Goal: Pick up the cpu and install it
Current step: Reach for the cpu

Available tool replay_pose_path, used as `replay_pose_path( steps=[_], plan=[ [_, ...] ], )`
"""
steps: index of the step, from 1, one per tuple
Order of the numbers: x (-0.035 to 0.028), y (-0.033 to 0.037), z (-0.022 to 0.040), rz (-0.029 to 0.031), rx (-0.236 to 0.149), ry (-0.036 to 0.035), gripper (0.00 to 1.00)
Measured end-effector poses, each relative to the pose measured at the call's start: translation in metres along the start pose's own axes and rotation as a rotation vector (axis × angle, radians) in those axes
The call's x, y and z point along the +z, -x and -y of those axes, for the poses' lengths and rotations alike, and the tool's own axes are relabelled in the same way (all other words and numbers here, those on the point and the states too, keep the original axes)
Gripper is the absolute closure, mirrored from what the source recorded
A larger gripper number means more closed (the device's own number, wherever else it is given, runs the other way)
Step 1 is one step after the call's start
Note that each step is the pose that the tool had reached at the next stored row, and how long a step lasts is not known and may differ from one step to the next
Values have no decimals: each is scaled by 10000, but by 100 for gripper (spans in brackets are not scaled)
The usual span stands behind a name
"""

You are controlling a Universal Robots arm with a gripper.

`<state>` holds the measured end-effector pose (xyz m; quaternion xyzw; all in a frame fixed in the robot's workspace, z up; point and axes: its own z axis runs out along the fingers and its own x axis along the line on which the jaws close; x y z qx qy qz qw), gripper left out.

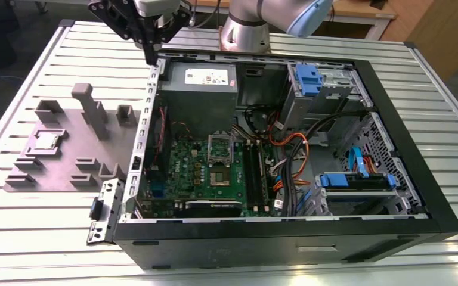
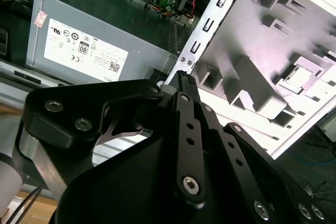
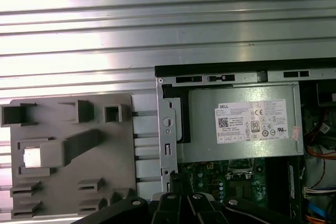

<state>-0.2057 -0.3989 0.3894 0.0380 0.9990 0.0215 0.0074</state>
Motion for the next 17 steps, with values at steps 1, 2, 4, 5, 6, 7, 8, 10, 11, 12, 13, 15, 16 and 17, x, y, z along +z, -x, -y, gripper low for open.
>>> replay_pose_path(
  steps=[1, 2, 4, 5, 6, 7, 8, 10, 11, 12, 13, 15, 16, 17],
  plan=[
    [0, -8, 1, 0, 0, -1, 89],
    [0, -18, 1, -1, 0, -1, 89],
    [2, -35, 3, 0, 0, -1, 89],
    [3, -43, 3, 0, 0, 0, 89],
    [4, -50, 4, 0, 0, 0, 89],
    [4, -57, 4, -1, 0, 0, 89],
    [5, -64, 5, -1, 0, 0, 89],
    [6, -75, 6, -2, 0, 0, 89],
    [7, -82, 6, -3, 0, 0, 89],
    [7, -88, 7, -4, 0, 0, 89],
    [8, -94, 8, -4, 0, -1, 89],
    [8, -107, 9, -5, 0, -1, 89],
    [9, -114, 9, -5, -1, -1, 89],
    [9, -120, 10, -5, -1, -1, 89]
  ],
)
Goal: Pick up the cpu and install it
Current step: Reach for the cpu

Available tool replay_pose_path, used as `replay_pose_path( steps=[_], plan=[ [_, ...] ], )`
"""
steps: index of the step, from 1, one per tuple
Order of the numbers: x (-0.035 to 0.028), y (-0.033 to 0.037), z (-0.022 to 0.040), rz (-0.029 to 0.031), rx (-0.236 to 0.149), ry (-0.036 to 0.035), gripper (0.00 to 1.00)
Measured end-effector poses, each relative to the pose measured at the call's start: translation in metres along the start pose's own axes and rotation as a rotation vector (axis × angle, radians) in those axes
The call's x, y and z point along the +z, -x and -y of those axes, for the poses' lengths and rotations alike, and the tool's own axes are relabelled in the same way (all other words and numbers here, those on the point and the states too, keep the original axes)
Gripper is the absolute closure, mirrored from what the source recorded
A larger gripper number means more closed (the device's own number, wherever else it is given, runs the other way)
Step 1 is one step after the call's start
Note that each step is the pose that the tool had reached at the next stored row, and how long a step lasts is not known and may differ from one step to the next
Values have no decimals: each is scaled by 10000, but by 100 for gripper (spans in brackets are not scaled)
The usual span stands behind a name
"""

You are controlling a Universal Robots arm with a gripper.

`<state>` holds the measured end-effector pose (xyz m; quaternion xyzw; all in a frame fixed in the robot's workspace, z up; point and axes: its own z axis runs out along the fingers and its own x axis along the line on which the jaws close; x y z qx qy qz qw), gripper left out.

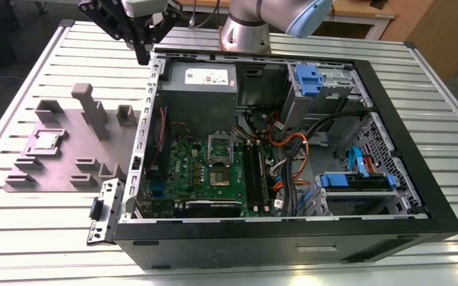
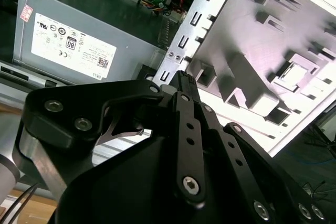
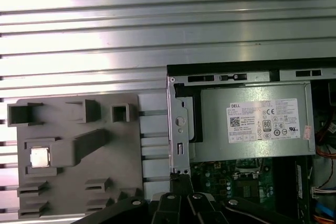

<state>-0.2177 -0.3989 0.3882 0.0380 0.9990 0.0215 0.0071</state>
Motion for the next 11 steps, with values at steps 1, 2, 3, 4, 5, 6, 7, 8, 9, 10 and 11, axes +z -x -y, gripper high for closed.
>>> replay_pose_path(
  steps=[1, 2, 3, 4, 5, 6, 7, 8, 9, 10, 11],
  plan=[
    [0, -7, 1, 0, 0, 0, 89],
    [1, -14, 1, 0, 1, 0, 89],
    [1, -21, 2, -1, 0, 0, 89],
    [1, -28, 2, -1, 1, -1, 89],
    [2, -35, 3, -1, 1, 0, 89],
    [2, -43, 3, -2, 0, 0, 89],
    [3, -57, 4, -2, 1, -1, 89],
    [3, -68, 5, -2, 1, -1, 89],
    [4, -79, 6, -2, 1, 0, 89],
    [4, -89, 7, -2, 1, -1, 89],
    [4, -99, 8, -3, 1, -1, 89]
  ],
)
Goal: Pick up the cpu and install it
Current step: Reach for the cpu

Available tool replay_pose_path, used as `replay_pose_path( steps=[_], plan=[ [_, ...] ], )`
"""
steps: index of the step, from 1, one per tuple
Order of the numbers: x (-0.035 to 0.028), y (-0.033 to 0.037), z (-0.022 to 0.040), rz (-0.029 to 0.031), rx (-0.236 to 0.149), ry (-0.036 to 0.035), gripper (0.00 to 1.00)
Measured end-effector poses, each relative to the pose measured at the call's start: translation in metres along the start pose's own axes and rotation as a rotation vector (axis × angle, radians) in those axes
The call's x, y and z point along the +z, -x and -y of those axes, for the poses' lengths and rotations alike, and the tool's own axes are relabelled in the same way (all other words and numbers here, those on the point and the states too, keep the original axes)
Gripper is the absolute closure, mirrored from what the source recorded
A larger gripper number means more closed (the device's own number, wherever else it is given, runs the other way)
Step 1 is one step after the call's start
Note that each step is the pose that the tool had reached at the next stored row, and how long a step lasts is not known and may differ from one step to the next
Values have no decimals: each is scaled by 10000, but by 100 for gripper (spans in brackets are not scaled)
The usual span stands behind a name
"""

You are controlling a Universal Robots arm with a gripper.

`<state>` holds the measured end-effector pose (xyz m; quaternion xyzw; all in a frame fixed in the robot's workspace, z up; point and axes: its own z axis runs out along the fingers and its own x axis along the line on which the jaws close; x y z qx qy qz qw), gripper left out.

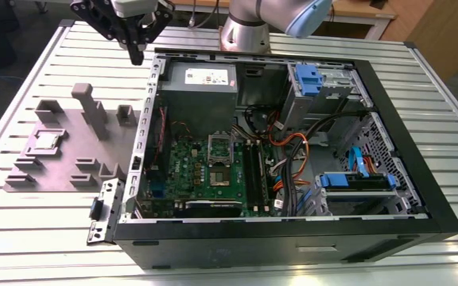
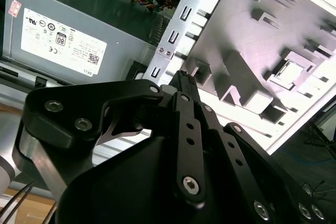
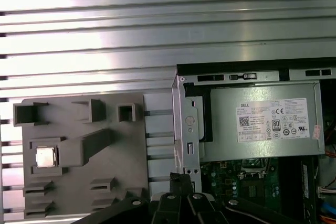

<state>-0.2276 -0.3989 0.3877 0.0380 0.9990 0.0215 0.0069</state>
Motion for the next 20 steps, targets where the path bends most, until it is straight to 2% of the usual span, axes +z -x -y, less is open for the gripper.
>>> replay_pose_path(
  steps=[20],
  plan=[
    [8, -184, 14, -6, 0, 0, 89]
  ],
)
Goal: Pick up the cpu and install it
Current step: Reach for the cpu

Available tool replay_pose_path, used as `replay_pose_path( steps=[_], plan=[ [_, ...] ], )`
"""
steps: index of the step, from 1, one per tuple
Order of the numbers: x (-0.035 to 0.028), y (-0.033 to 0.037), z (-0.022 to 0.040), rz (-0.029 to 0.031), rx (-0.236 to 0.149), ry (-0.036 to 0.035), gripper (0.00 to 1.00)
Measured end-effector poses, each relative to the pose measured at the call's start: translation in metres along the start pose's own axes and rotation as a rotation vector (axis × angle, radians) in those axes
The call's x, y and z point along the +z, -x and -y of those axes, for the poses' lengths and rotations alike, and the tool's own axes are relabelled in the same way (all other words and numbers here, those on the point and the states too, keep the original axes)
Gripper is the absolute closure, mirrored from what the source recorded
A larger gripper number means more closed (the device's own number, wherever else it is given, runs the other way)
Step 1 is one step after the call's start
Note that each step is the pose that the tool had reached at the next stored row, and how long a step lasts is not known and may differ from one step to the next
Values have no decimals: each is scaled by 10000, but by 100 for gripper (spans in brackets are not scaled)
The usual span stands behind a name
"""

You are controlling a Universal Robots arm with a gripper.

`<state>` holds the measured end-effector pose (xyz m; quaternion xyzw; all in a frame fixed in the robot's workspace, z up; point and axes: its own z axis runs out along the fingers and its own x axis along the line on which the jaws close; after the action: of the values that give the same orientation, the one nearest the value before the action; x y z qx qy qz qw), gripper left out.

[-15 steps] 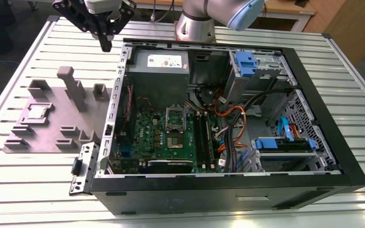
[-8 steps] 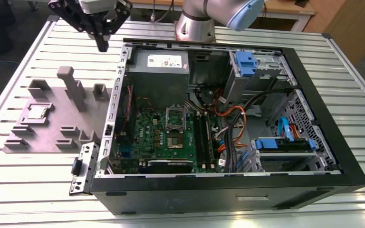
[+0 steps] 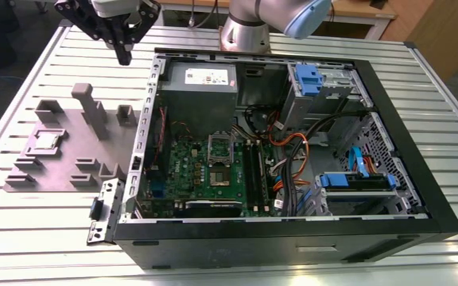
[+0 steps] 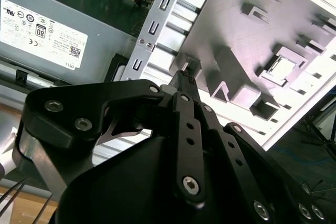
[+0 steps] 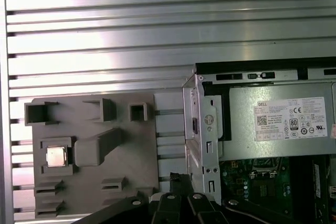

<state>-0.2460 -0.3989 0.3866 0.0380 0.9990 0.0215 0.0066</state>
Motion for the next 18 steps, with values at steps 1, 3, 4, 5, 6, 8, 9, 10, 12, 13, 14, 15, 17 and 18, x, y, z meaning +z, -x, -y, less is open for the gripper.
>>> replay_pose_path(
  steps=[1, 3, 4, 5, 6, 8, 9, 10, 12, 13, 14, 15, 17, 18],
  plan=[
    [0, -9, 1, -1, -1, 0, 89],
    [1, -26, 2, -2, 0, -1, 89],
    [1, -34, 3, -2, 0, -1, 89],
    [2, -43, 3, -3, 0, 0, 89],
    [2, -51, 4, -4, 0, -1, 89],
    [3, -66, 5, -5, 0, 0, 89],
    [3, -75, 6, -6, 0, -1, 89],
    [4, -82, 7, -6, 0, -1, 89],
    [5, -97, 8, -8, 0, 0, 89],
    [5, -103, 8, -9, 0, -1, 89],
    [6, -110, 9, -10, 0, -1, 89],
    [7, -118, 9, -10, -1, -1, 89],
    [7, -132, 11, -12, 0, -1, 89],
    [8, -138, 11, -13, 0, -1, 89]
  ],
)
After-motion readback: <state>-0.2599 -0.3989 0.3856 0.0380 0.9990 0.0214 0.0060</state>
